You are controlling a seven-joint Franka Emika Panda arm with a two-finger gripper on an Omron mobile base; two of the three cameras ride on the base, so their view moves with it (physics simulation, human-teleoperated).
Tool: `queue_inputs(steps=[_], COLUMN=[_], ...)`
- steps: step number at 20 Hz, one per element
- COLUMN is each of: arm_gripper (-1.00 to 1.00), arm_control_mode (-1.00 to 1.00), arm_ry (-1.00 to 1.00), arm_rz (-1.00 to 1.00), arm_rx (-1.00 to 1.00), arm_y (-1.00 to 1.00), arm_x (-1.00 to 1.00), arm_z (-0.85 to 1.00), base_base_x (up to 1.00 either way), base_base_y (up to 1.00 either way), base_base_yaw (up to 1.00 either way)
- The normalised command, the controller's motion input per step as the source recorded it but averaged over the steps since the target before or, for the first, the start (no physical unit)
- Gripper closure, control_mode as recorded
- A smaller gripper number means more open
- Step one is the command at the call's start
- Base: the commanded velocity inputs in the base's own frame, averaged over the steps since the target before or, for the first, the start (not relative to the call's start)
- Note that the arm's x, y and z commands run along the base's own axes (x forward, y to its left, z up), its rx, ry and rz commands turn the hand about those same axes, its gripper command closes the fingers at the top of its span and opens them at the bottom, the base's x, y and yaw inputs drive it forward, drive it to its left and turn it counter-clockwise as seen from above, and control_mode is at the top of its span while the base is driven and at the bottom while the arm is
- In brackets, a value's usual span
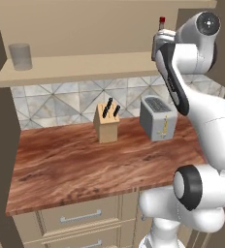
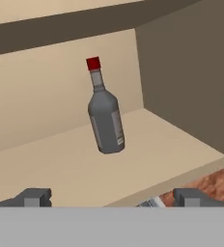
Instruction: There is a bowl on the dining counter. Grab a lemon wedge from the fridge and place it in the bowl. Then get the liquor bottle and glass cup from the cabinet and place them next to the bowl.
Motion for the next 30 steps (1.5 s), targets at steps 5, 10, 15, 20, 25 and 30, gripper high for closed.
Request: queue_inputs(steps=[5, 10, 15, 20, 25, 30], arm_gripper=[-1.0, -1.0, -1.0, -1.0, -1.0, -1.0], arm_control_mode=[-1.0, -1.0, -1.0, -1.0, -1.0, -1.0], arm_ry=[-0.02, 0.0, 0.0, 0.0, 0.0, 0.0], arm_rz=[0.03, 0.0, 0.0, 0.0, 0.0, 0.0], arm_rx=[-0.01, 0.0, 0.0, 0.0, 0.0, 0.0], arm_y=[0.01, 0.0, -0.01, -0.05, -0.17, -0.09], arm_x=[0.28, 0.4, 0.41, 0.37, 0.37, 0.33], arm_z=[-0.02, 0.0, -0.01, 0.0, -0.01, -0.07], base_base_x=[0.0, 0.0, 0.0, 0.0, 0.0, 0.0], base_base_y=[0.0, 0.0, 0.0, 0.0, 0.0, 0.0], base_base_yaw=[0.0, 0.0, 0.0, 0.0, 0.0, 0.0])
